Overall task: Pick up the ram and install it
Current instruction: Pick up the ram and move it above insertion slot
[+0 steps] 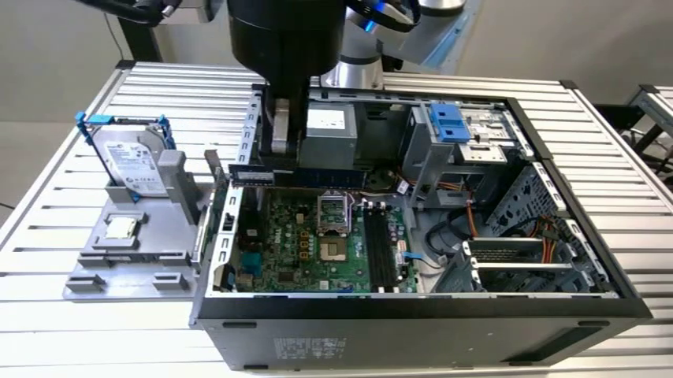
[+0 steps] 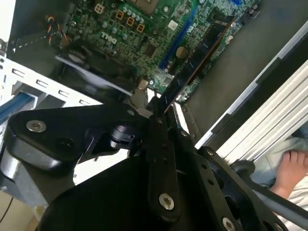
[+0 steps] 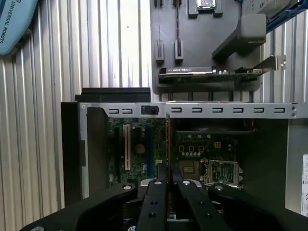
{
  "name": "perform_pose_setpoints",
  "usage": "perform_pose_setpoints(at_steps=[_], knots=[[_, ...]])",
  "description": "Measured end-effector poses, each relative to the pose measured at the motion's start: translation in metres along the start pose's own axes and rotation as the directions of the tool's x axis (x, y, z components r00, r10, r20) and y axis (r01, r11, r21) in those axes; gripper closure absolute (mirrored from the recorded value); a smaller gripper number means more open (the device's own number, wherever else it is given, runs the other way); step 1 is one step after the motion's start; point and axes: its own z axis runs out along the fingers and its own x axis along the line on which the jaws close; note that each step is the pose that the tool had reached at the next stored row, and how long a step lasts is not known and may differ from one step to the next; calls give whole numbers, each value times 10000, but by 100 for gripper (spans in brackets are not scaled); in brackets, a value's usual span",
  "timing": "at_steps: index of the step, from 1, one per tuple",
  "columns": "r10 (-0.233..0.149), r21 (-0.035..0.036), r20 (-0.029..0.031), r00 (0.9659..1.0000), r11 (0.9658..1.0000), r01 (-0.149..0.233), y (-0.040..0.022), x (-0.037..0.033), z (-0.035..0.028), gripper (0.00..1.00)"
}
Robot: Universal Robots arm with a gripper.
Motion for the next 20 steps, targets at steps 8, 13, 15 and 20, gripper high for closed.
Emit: perform_pose_setpoints(at_steps=[8, 13, 15, 20], knots=[[127, -4, -34, 9999, 9999, -127, -302, -46, 10, 100], [188, -6, -43, 9998, 9998, -188, -495, -73, 9, 100], [206, -7, -48, 9998, 9998, -206, -565, -90, 8, 100], [252, -8, -48, 9997, 9997, -252, -765, -109, 7, 100]])
